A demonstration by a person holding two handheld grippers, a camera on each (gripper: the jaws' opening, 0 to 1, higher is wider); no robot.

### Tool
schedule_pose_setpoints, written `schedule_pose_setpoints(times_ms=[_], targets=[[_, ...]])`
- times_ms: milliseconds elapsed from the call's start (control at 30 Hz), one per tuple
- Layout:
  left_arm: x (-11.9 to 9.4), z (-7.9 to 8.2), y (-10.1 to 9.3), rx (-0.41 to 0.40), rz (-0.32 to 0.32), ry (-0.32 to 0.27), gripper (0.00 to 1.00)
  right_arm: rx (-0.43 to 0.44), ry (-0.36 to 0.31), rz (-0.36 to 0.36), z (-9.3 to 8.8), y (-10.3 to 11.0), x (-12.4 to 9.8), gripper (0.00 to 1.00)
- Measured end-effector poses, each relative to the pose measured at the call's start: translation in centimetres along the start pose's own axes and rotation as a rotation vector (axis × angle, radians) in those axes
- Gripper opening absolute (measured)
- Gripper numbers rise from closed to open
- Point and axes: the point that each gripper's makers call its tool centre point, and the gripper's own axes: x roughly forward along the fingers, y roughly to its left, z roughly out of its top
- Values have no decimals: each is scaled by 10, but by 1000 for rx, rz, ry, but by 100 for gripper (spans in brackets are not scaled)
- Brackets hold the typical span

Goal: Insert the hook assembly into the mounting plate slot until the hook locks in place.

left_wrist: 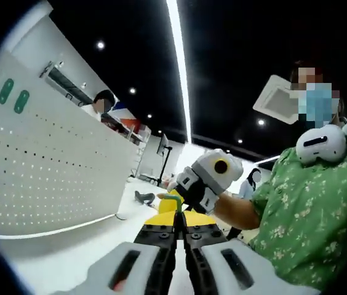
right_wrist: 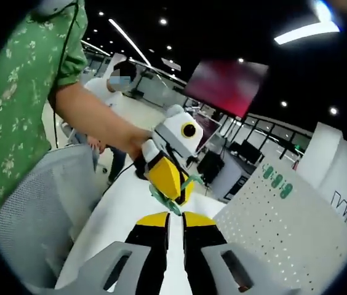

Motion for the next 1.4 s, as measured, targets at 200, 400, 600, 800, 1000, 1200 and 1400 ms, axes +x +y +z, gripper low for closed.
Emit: schedule_pose_setpoints(times_ms=[200, 400, 600, 800, 1000, 1200, 1400], targets=[[3, 1, -2, -37, -18, -12, 3, -59, -15, -3, 2, 0, 0, 3], [1, 5, 3, -29, 16, -17, 4, -111, -4, -31, 2, -5, -3, 1], [-2, 4, 13, 13, 90, 2, 5, -157, 40, -47, 1, -7, -7, 1], [-8, 1, 25, 76, 171, 24, 3, -208, 80, -28, 3, 1, -4, 0], [-12, 3, 23, 108, 172, 12, 3, 6, 76, -51, -3, -7, -7, 0], [-18, 5, 25, 173, 199, 28, 3, 333, 66, -87, -15, -20, -12, 1], [-16, 0, 25, 245, 218, 63, 3, 602, 47, -58, -22, -21, -11, 2]])
